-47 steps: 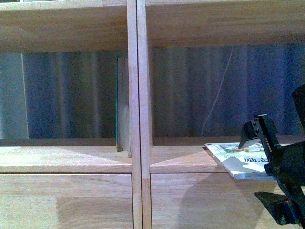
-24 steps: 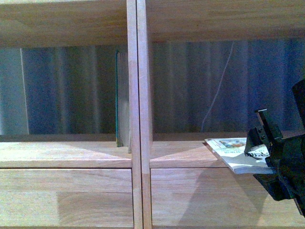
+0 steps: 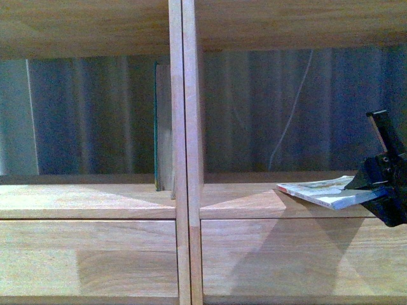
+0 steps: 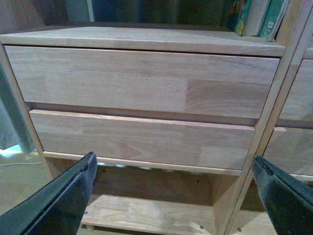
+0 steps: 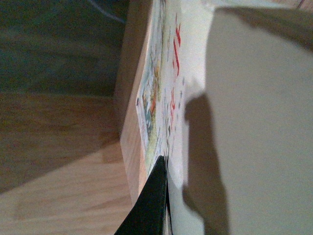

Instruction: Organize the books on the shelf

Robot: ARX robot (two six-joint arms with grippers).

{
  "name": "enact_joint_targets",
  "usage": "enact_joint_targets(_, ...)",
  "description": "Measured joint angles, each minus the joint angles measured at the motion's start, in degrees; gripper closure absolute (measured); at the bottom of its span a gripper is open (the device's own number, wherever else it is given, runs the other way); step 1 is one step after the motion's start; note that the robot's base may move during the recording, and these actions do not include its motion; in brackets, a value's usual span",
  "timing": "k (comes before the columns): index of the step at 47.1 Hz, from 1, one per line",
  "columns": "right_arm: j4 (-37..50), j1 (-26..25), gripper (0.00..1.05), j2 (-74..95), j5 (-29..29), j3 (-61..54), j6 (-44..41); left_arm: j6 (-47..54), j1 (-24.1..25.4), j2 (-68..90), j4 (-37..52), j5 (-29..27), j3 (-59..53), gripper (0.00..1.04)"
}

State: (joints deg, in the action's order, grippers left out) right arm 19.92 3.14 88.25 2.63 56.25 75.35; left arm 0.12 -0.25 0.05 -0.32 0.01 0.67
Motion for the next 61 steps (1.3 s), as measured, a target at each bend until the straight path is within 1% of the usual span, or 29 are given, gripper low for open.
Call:
enact_joint_targets(10,0.8,-1.5,0.97,-8.4,6.1,-4.3,-4.3,0.0,0.0,0.0,0.0,0.0,0.0,0.07)
enact_joint_targets(17,1.1,-2.4,0.97,-17.5,12.5,-6.7,-8.7,0.0,0.0,0.0,0.0,0.0,0.0,0.07)
enact_joint_targets(24,1.2,-2.3,0.97,-22.3,16.0,-7.3,-11.0,0.0,0.0,0.0,0.0,0.0,0.0,0.07)
enact_joint_targets(35,1.4,0.3,0.97,-27.4,16.9,-8.0,-13.8,0.0,0.0,0.0,0.0,0.0,0.0,0.07)
enact_joint_targets(38,1.3,1.2,0.97,-27.7,16.8,-8.4,-14.2,-3.4,-0.2,1.7,-2.7,-2.7,1.0,0.07)
enact_joint_targets(40,1.2,1.6,0.97,-27.8,16.7,-8.7,-14.4,-6.5,0.4,5.4,-2.4,-2.7,2.0,0.07)
enact_joint_targets(41,1.0,2.0,0.97,-27.9,16.6,-8.9,-14.7,-8.3,1.0,7.6,-1.5,-1.8,2.5,0.07)
enact_joint_targets(44,0.7,3.3,0.97,-28.1,16.5,-9.2,-15.3,-11.7,3.9,14.8,3.8,3.5,4.5,0.07)
enact_joint_targets(47,0.4,4.6,0.97,-28.3,16.4,-9.3,-16.2,-14.6,7.8,22.7,11.2,10.1,8.0,0.07)
enact_joint_targets(48,0.2,5.0,0.97,-28.5,16.4,-9.3,-16.5,-15.5,8.5,24.7,12.9,12.3,8.9,0.07)
enact_joint_targets(51,0.1,6.3,0.97,-28.9,16.0,-9.4,-17.2,-17.0,10.1,29.6,17.0,16.3,11.3,0.07)
enact_joint_targets(52,0.1,6.6,0.97,-29.0,16.1,-9.5,-17.4,-18.1,10.6,32.5,18.9,19.6,12.7,0.07)
enact_joint_targets(54,-0.1,7.8,0.97,-29.4,16.1,-9.5,-18.1,-20.1,11.1,36.0,20.9,23.5,14.6,0.07)
enact_joint_targets(58,-0.1,9.7,0.97,-30.0,16.1,-9.5,-18.9,-26.6,11.2,42.6,26.0,33.5,18.4,0.07)
enact_joint_targets(60,-0.1,10.6,0.97,-30.2,16.0,-9.5,-19.1,-30.8,10.8,44.6,29.2,36.5,19.4,0.07)
enact_joint_targets(61,-0.1,10.9,0.97,-30.2,15.8,-9.5,-19.3,-33.8,10.3,46.1,31.8,37.2,20.0,0.07)
